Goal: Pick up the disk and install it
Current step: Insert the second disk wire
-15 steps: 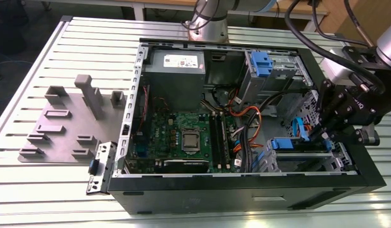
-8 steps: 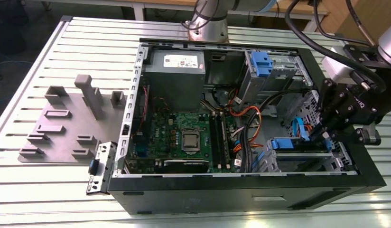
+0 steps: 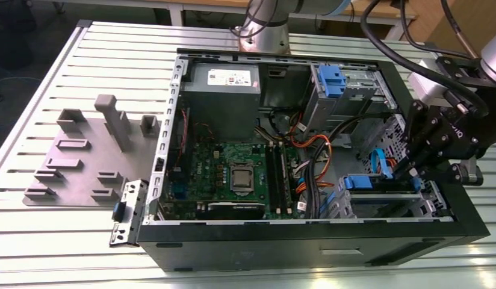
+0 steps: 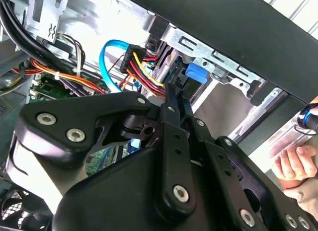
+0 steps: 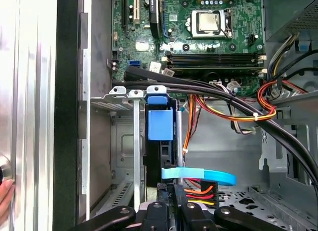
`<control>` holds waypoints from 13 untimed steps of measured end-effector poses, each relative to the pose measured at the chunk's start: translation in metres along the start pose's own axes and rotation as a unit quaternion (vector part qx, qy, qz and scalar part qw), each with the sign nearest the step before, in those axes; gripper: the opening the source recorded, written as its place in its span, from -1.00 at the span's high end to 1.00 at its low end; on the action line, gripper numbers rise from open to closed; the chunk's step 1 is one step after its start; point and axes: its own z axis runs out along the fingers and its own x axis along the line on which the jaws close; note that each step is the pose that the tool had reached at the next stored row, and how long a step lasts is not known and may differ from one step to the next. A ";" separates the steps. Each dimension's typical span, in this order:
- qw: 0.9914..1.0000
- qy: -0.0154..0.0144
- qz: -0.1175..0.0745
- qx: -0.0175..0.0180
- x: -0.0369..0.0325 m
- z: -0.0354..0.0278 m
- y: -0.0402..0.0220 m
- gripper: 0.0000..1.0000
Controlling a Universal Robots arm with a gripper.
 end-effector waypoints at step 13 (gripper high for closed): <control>1.000 -0.001 0.005 0.000 -0.0001 0.0033 -0.0003 0.67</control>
